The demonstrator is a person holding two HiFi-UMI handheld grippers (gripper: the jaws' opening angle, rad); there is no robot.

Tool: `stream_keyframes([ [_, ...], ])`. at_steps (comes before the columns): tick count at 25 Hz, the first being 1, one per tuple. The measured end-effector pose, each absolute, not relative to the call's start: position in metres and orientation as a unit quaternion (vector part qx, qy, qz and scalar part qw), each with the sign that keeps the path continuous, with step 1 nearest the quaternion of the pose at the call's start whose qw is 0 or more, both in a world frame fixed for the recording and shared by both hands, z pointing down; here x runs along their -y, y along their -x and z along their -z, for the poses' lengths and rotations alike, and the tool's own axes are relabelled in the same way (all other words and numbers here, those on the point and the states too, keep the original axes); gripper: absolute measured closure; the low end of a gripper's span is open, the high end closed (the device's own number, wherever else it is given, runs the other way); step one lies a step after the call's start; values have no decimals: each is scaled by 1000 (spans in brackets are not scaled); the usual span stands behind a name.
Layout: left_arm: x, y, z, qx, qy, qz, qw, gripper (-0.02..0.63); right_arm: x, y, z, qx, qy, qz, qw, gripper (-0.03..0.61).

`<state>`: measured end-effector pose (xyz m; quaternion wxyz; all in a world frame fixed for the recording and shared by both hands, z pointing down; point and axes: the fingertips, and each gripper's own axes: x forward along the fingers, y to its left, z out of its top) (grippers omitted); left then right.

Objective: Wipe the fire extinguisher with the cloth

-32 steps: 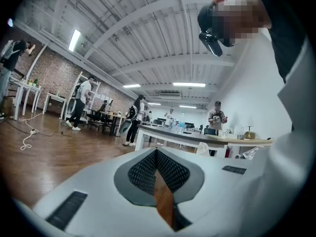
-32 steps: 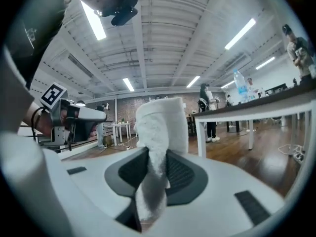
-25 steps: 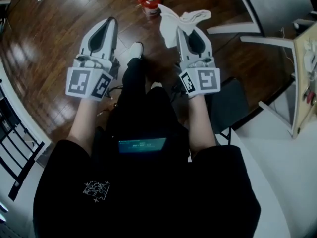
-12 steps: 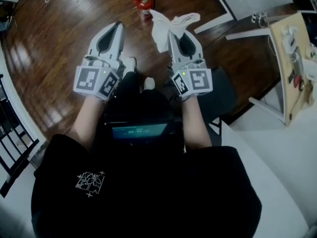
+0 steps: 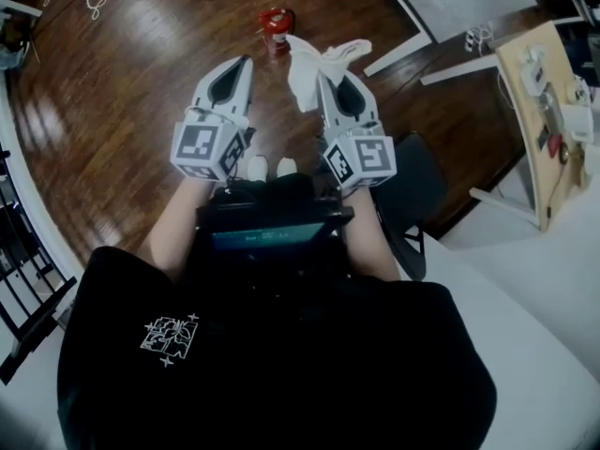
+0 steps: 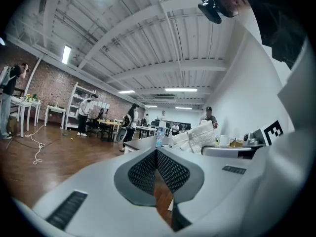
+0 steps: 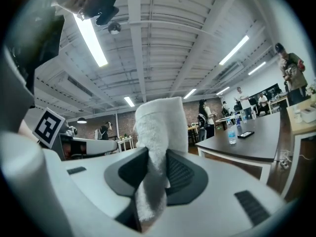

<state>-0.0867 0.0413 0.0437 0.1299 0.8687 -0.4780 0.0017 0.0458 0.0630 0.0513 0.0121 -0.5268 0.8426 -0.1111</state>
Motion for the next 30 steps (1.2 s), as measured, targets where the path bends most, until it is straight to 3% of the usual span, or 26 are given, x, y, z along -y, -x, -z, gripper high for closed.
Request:
stream_keyframes([
  [30,-54,85,-25,478,-869,13,125,614,-76,-39,-35,-848,520,103,13,466],
])
